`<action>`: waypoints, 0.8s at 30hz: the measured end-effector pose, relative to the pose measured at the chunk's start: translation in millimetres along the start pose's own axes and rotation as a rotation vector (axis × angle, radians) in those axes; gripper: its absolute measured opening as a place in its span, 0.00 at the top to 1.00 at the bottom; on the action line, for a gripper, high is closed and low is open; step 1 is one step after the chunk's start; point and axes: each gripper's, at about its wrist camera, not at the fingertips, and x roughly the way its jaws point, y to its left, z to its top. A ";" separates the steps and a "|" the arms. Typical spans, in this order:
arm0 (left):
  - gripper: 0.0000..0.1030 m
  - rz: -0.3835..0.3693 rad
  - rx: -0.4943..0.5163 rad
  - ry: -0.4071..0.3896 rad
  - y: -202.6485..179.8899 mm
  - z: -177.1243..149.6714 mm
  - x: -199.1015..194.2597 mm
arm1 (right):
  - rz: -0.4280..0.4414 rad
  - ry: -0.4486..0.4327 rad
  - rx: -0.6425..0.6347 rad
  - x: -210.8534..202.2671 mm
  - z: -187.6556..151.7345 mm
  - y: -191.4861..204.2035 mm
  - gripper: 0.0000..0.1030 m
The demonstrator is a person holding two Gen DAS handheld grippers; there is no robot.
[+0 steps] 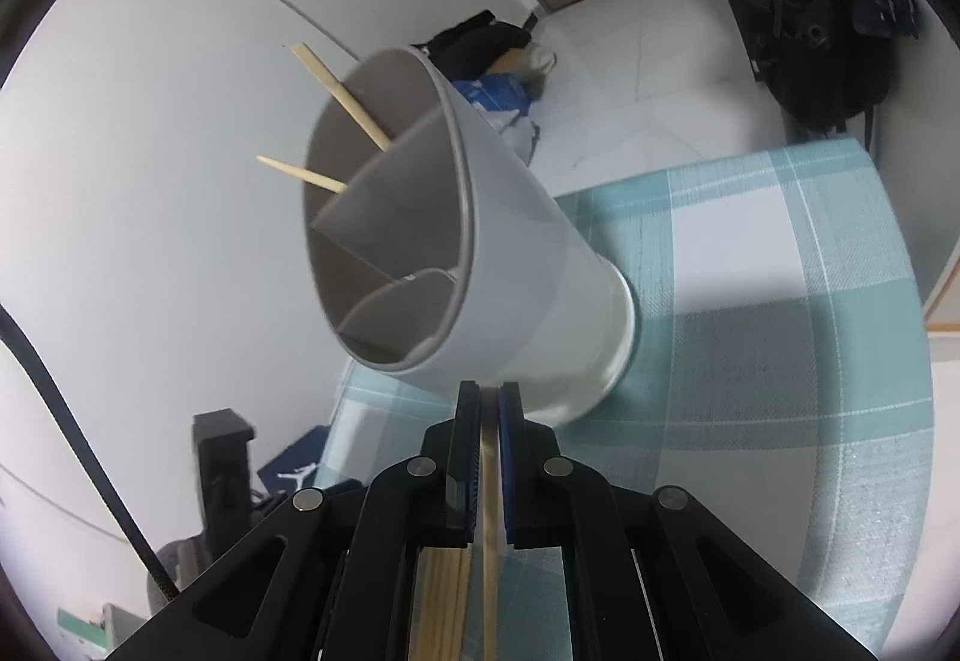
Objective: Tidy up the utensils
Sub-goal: 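Lift the chopstick with the right gripper and carry it toward the caddy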
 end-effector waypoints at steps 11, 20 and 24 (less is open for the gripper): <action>0.08 0.034 0.024 -0.002 -5.1 1.6 5.7 | -0.008 -0.033 -0.006 -20.7 -17.2 6.1 0.95; 0.50 0.032 0.001 -0.037 -7.3 17.1 5.6 | -0.007 -0.053 -0.023 -25.8 -15.9 12.7 0.95; 0.81 0.015 -0.003 -0.062 -13.6 21.0 5.9 | -0.010 -0.054 -0.028 -25.7 -15.7 13.1 0.95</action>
